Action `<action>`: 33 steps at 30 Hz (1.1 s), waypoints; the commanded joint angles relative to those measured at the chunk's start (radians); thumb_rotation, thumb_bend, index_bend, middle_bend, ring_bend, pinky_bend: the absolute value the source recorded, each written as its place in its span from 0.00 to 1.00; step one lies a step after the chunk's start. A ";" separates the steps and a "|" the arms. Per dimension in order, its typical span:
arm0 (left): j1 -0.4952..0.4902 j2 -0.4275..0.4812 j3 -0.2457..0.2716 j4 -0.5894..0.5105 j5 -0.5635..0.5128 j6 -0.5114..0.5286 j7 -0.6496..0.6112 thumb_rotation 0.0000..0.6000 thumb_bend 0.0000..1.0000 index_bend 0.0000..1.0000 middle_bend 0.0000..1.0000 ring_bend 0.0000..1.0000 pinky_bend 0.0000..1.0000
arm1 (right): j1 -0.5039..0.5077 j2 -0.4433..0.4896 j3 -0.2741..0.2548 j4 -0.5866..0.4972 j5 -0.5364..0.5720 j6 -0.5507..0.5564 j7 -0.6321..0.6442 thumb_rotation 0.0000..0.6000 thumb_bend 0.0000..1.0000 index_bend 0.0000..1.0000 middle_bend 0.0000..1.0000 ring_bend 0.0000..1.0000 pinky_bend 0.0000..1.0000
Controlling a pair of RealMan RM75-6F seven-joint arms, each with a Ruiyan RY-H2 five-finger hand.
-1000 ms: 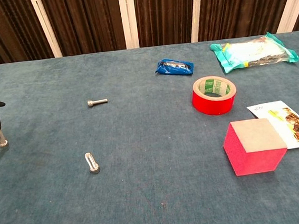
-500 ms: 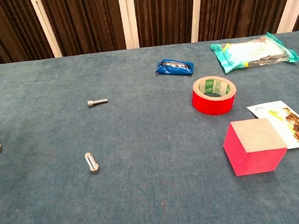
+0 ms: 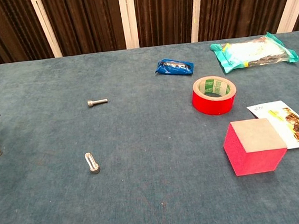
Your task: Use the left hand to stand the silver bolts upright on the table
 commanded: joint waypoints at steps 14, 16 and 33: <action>-0.012 0.041 0.041 0.012 0.071 0.032 -0.093 1.00 0.44 0.38 0.00 0.00 0.00 | -0.003 0.000 0.002 -0.005 0.000 0.007 0.000 1.00 0.01 0.12 0.01 0.00 0.00; -0.014 0.067 0.035 -0.018 0.081 0.059 -0.092 1.00 0.44 0.38 0.00 0.00 0.00 | -0.003 0.000 0.002 -0.007 0.001 0.008 0.000 1.00 0.01 0.12 0.01 0.00 0.00; -0.204 0.156 -0.218 -0.509 -0.473 0.137 1.136 1.00 0.43 0.38 0.00 0.00 0.00 | -0.003 0.005 0.012 -0.001 0.027 -0.001 0.004 1.00 0.01 0.12 0.01 0.00 0.00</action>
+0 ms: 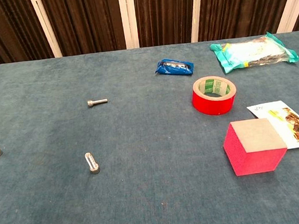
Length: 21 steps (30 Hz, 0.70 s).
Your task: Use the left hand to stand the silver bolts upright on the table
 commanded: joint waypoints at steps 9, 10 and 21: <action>-0.278 -0.136 -0.181 -0.221 -0.631 0.109 0.815 1.00 0.42 0.39 0.00 0.00 0.00 | 0.006 -0.006 0.002 0.011 0.021 -0.015 -0.022 1.00 0.01 0.12 0.01 0.00 0.00; -0.289 -0.150 -0.188 -0.214 -0.656 0.112 0.824 1.00 0.42 0.39 0.00 0.00 0.00 | 0.006 -0.006 0.001 0.011 0.019 -0.014 -0.024 1.00 0.01 0.12 0.01 0.00 0.00; -0.392 -0.256 -0.244 -0.114 -0.836 0.057 0.844 1.00 0.42 0.43 0.00 0.00 0.00 | 0.014 -0.018 -0.008 0.018 0.008 -0.021 -0.047 1.00 0.01 0.12 0.01 0.00 0.00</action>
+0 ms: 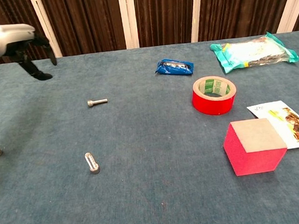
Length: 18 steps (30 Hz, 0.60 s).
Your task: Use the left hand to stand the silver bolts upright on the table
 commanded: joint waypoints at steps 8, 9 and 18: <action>-0.103 -0.164 -0.001 0.224 -0.040 -0.026 0.005 1.00 0.44 0.44 0.01 0.00 0.00 | 0.006 -0.016 0.001 0.018 0.016 -0.008 -0.021 1.00 0.01 0.12 0.01 0.00 0.00; -0.108 -0.178 0.001 0.248 -0.043 -0.032 0.005 1.00 0.44 0.44 0.01 0.00 0.00 | 0.005 -0.016 0.003 0.017 0.019 -0.006 -0.022 1.00 0.01 0.12 0.01 0.00 0.00; -0.149 -0.314 0.000 0.422 -0.032 -0.069 -0.034 1.00 0.44 0.45 0.01 0.00 0.00 | 0.004 -0.019 0.014 0.033 0.039 -0.003 -0.024 1.00 0.01 0.12 0.01 0.00 0.00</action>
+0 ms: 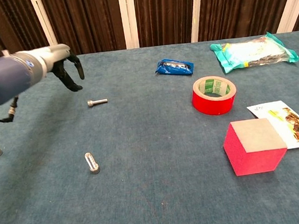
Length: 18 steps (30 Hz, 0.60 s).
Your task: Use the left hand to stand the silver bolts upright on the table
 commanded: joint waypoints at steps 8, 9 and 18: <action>-0.035 -0.097 -0.016 0.101 0.020 -0.005 -0.018 1.00 0.44 0.46 0.01 0.00 0.00 | -0.002 0.002 0.007 0.005 0.007 0.004 0.006 1.00 0.01 0.12 0.01 0.00 0.00; -0.037 -0.100 -0.016 0.105 0.016 -0.006 -0.013 1.00 0.44 0.46 0.01 0.00 0.00 | -0.002 0.003 0.007 0.005 0.007 0.005 0.006 1.00 0.01 0.12 0.01 0.00 0.00; -0.061 -0.137 -0.018 0.160 -0.027 -0.016 0.064 1.00 0.44 0.46 0.01 0.00 0.00 | -0.003 0.003 0.009 0.005 0.010 0.008 0.004 1.00 0.01 0.12 0.01 0.00 0.00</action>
